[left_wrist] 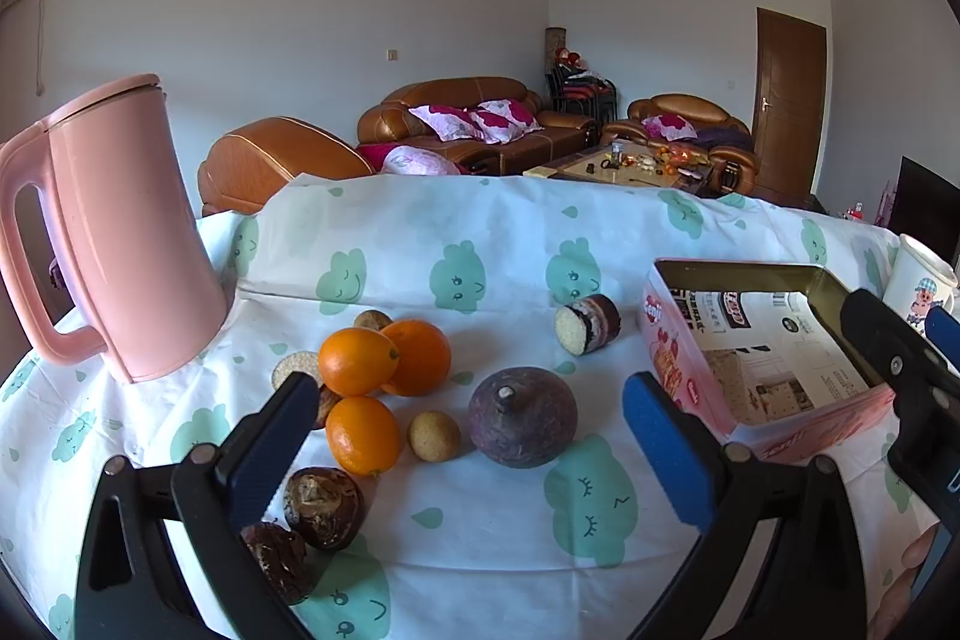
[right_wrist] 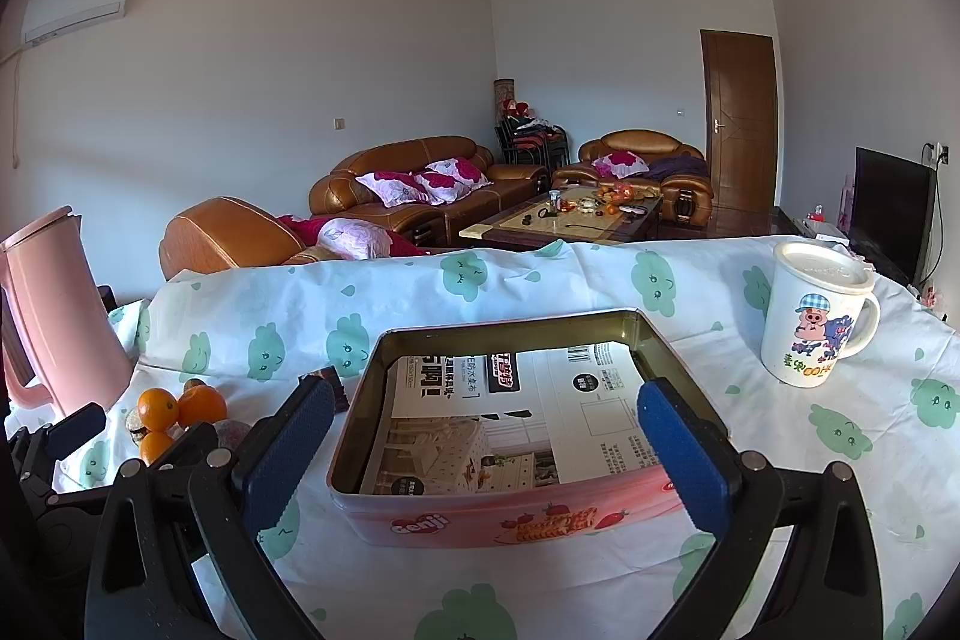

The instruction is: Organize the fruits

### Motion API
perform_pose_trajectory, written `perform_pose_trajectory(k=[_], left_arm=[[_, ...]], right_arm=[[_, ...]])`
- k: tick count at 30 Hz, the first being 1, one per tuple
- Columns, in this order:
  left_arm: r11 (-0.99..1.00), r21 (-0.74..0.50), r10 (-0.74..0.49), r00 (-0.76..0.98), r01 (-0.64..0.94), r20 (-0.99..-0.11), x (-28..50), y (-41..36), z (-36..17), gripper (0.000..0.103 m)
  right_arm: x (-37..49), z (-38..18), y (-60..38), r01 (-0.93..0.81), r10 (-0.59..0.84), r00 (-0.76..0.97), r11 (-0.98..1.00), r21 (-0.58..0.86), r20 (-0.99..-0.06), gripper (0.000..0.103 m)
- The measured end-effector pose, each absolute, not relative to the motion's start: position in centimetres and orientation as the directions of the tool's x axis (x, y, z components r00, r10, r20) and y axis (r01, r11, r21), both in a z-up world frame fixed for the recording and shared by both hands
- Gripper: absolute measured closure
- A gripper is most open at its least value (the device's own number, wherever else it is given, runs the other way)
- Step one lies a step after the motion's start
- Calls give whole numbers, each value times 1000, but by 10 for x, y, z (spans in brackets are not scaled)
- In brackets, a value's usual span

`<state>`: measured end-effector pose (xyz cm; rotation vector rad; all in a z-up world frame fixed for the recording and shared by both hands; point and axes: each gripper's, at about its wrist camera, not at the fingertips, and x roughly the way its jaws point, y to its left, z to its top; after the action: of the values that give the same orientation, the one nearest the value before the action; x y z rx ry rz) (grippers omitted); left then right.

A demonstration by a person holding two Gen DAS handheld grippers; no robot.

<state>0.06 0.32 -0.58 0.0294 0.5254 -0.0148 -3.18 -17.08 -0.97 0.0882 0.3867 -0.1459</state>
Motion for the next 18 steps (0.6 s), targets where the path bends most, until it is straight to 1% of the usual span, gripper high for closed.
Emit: perform_pose_trajectory(k=[18], left_arm=[[1000, 22, -6, 863, 20, -505, 1, 4, -5, 0]], right_arm=[[-32, -10, -171, 158, -124, 915, 986, 58, -384, 1]])
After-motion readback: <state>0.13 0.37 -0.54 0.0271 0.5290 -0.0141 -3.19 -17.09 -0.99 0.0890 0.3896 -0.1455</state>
